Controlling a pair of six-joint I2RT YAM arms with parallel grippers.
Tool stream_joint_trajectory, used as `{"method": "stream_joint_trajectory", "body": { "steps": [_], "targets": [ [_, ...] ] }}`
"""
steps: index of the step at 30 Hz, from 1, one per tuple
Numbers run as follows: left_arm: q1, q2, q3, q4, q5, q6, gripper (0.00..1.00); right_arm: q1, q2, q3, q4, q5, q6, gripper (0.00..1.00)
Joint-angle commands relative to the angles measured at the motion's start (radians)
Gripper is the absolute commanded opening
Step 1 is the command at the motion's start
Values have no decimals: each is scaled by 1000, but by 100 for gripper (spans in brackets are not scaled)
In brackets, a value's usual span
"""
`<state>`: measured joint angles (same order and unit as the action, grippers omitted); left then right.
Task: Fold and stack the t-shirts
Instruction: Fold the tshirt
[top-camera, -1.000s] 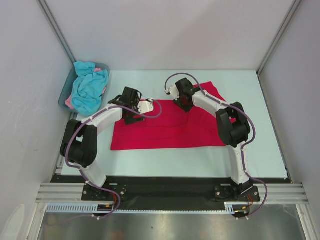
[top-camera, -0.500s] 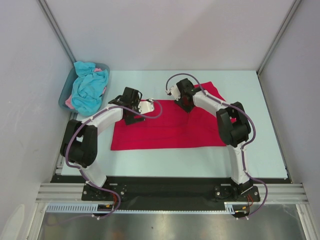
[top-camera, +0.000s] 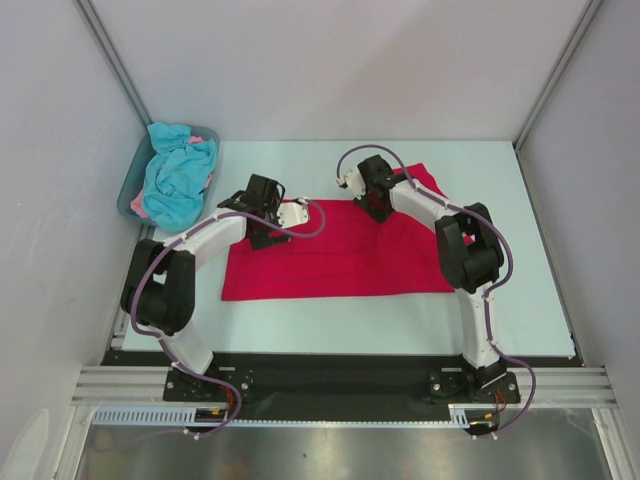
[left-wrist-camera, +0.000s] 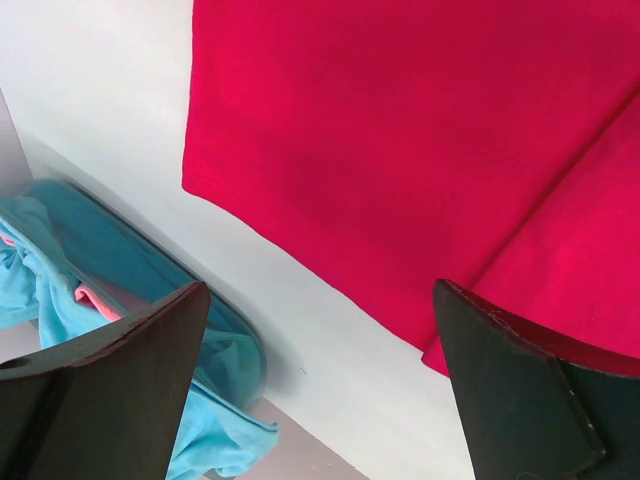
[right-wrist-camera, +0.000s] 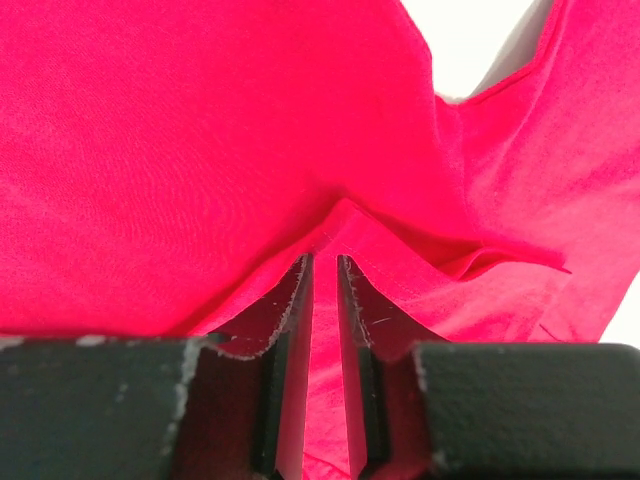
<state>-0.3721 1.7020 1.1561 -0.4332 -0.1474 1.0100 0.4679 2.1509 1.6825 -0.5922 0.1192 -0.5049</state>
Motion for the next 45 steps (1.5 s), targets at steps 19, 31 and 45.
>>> {"method": "stream_joint_trajectory", "body": {
  "steps": [19, 31, 45],
  "targets": [
    [-19, 25, 54, 27, -9, -22, 100, -15, -8, 26, 166, 198, 54, 41],
    [-30, 22, 60, 30, -23, -13, 100, -139, -117, 19, 99, 303, 61, 35],
    [13, 163, 174, 43, -78, -212, 42, -331, 10, 130, -81, 123, 167, 19]
  ]
}}
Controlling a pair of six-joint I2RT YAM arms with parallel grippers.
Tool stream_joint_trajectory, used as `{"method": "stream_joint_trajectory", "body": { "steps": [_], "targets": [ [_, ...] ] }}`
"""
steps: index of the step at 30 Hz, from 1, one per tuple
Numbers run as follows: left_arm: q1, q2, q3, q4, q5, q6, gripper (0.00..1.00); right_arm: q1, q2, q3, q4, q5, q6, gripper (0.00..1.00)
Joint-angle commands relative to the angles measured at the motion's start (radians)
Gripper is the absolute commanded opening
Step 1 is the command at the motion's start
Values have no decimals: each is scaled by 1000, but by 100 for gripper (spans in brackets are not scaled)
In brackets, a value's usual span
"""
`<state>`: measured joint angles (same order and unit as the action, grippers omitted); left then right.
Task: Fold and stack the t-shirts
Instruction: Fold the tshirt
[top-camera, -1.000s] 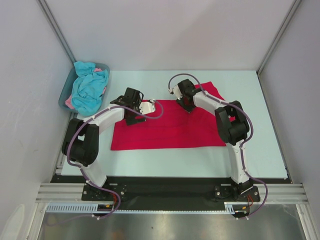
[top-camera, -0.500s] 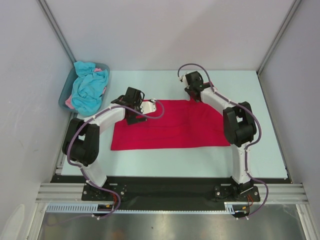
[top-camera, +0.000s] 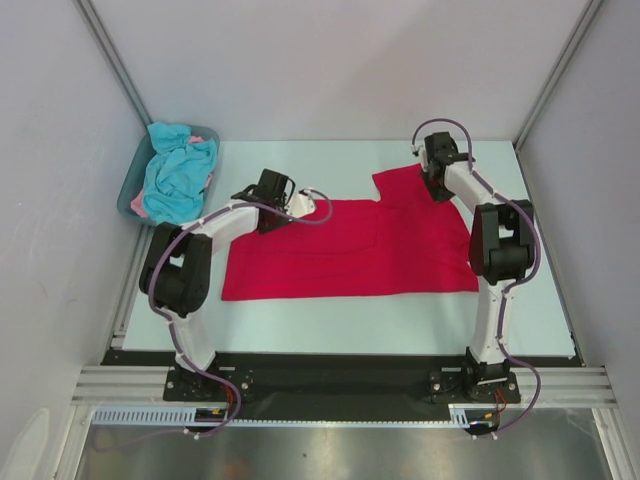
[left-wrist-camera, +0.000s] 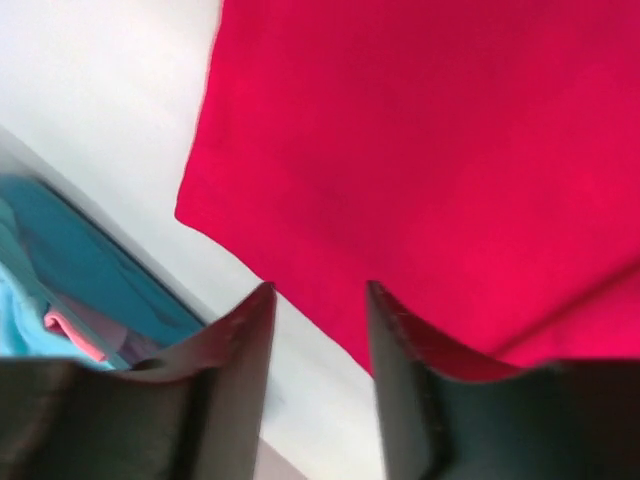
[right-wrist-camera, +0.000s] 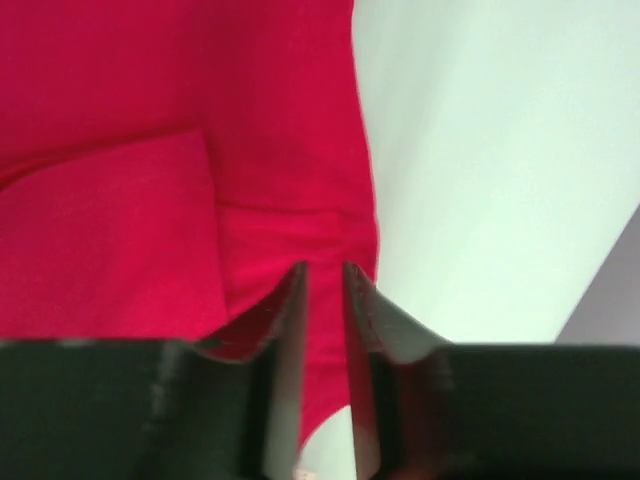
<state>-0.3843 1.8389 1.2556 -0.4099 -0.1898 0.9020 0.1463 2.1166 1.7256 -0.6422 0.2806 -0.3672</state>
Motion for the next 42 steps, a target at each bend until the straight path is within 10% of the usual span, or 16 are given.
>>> {"method": "stream_joint_trajectory", "body": {
  "steps": [1, 4, 5, 19, 27, 42],
  "targets": [
    [34, 39, 106, 20, -46, -138, 49, -14, 61, 135, -34, -40, 36, 29],
    [73, 81, 146, 46, -92, -166, 69, -33, 120, 230, -34, -53, 60, 49],
    [84, 89, 154, 54, -96, -173, 99, -36, 134, 251, -33, -60, 68, 51],
    [266, 233, 494, -135, 82, -462, 100, -62, 238, 365, 68, -64, 111, 51],
    [279, 338, 691, -251, 326, -632, 75, -82, 261, 459, 10, -113, 21, 52],
    [289, 525, 801, -264, 225, -681, 68, -62, 197, 387, -2, -81, -33, 52]
  ]
}}
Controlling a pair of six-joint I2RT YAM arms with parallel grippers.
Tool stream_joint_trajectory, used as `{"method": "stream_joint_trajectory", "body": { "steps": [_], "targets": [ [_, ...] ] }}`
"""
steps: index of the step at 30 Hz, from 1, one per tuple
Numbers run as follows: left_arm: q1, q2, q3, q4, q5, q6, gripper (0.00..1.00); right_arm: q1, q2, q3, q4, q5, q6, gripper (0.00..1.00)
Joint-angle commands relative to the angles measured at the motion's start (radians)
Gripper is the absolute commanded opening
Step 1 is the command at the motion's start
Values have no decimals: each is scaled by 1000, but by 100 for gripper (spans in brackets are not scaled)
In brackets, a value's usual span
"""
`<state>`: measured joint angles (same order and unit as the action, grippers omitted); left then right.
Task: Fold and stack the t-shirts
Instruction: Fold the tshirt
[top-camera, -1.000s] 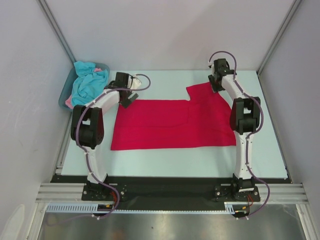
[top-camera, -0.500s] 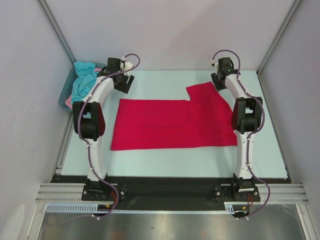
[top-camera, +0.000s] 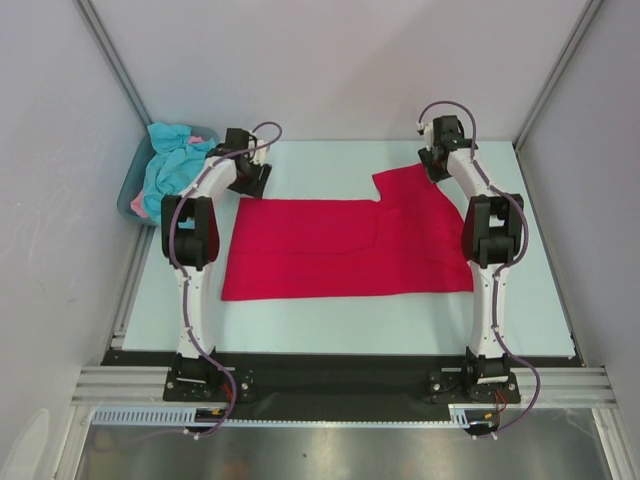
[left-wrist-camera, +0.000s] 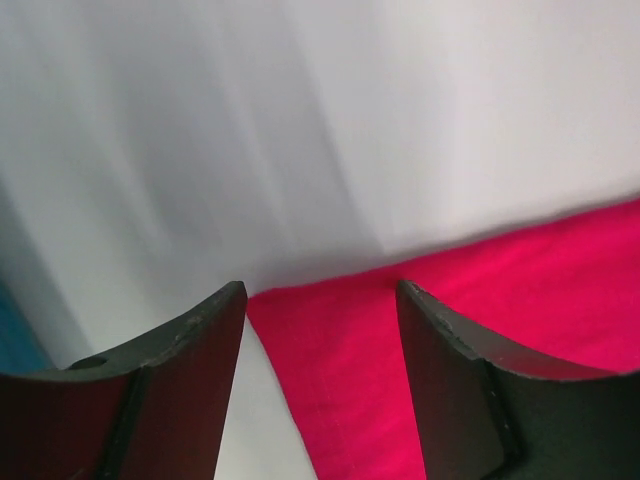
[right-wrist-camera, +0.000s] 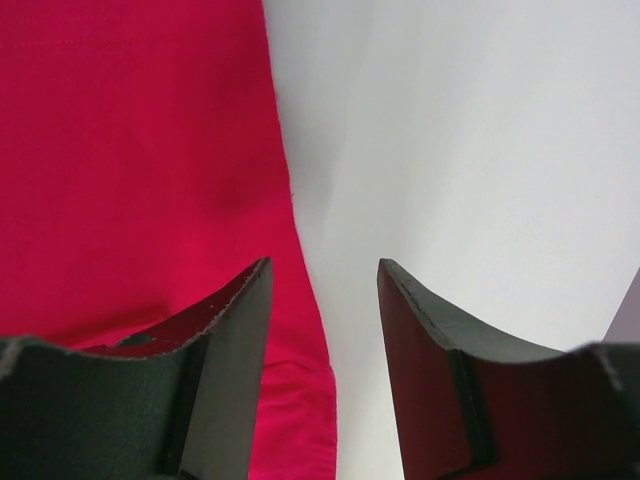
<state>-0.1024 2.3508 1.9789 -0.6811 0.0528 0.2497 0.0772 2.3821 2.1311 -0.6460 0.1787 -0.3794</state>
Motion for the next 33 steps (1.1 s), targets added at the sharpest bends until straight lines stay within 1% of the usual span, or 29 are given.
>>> {"method": "stream_joint_trajectory", "body": {
  "steps": [1, 4, 9, 12, 13, 16, 33],
  "targets": [
    [9, 15, 89, 8, -24, -30, 68, 9, -76, -23, 3, 24, -24, 52],
    [12, 25, 121, 11, -41, -30, 70, 16, -81, -31, 3, 30, -26, 52],
    [24, 34, 123, 11, -36, -26, 70, 35, -92, -37, 11, 48, -44, 52],
    [33, 45, 121, 9, -37, -29, 69, 44, -96, -37, 17, 64, -56, 52],
    [39, 48, 121, 11, -41, -30, 65, 44, -100, -39, 17, 67, -58, 52],
    [53, 45, 120, 8, -39, -38, 63, 50, -109, -40, 22, 74, -67, 52],
    [63, 31, 103, -37, 97, -36, 64, 58, -115, -59, 62, 130, -113, 52]
  ]
}}
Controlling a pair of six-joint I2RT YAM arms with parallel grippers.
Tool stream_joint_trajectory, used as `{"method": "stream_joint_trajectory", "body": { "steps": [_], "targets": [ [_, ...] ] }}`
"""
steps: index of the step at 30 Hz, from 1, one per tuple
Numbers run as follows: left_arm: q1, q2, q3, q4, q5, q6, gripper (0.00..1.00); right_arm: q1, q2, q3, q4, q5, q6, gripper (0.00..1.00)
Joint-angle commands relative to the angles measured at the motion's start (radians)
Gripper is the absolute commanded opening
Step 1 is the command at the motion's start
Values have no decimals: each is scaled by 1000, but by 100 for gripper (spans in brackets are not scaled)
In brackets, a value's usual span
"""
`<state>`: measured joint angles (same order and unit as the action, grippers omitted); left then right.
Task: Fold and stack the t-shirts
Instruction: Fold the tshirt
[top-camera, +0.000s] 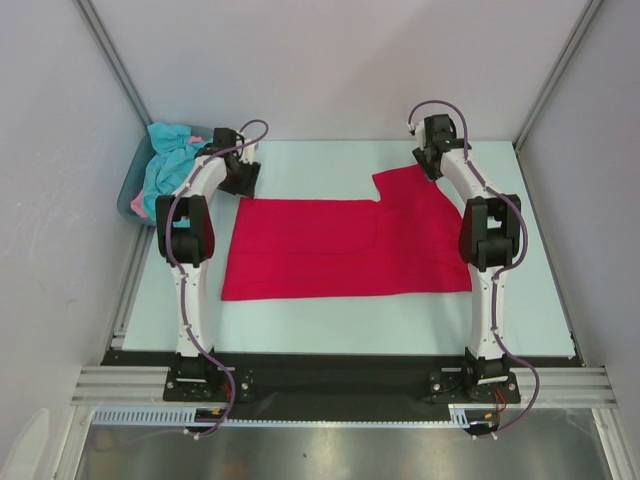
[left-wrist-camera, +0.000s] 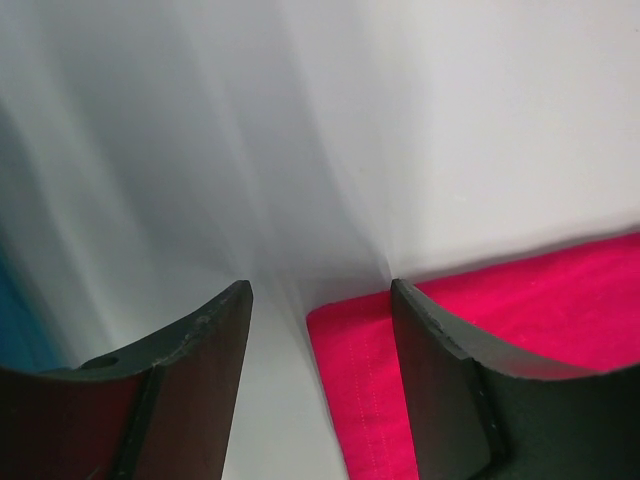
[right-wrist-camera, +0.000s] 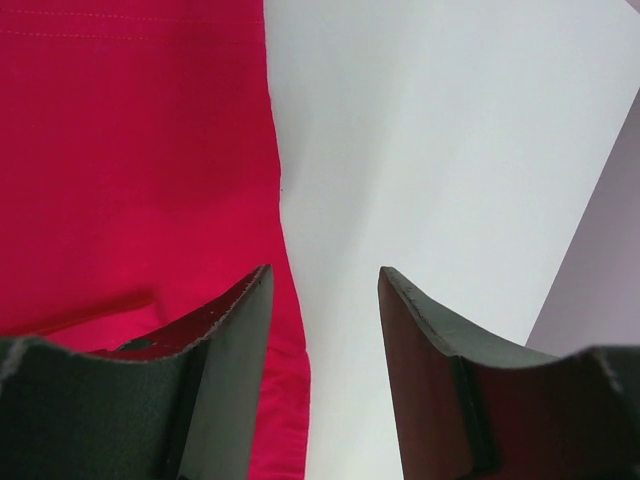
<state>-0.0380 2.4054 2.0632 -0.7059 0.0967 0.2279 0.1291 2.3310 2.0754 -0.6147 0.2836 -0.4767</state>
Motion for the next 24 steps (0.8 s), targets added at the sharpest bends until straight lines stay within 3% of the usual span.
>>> {"method": "stream_joint_trajectory", "body": {
  "steps": [1, 16, 24],
  "targets": [
    [-3, -28, 17, -17, 55, -15, 64, 6, -62, -3, 32, 26, -16, 52],
    [-3, -46, -21, -63, 159, 14, 59, 20, -61, -15, 59, 52, -39, 51],
    [-5, -49, -20, -64, 153, 22, 15, 29, -56, -17, 67, 63, -40, 51]
  ]
}}
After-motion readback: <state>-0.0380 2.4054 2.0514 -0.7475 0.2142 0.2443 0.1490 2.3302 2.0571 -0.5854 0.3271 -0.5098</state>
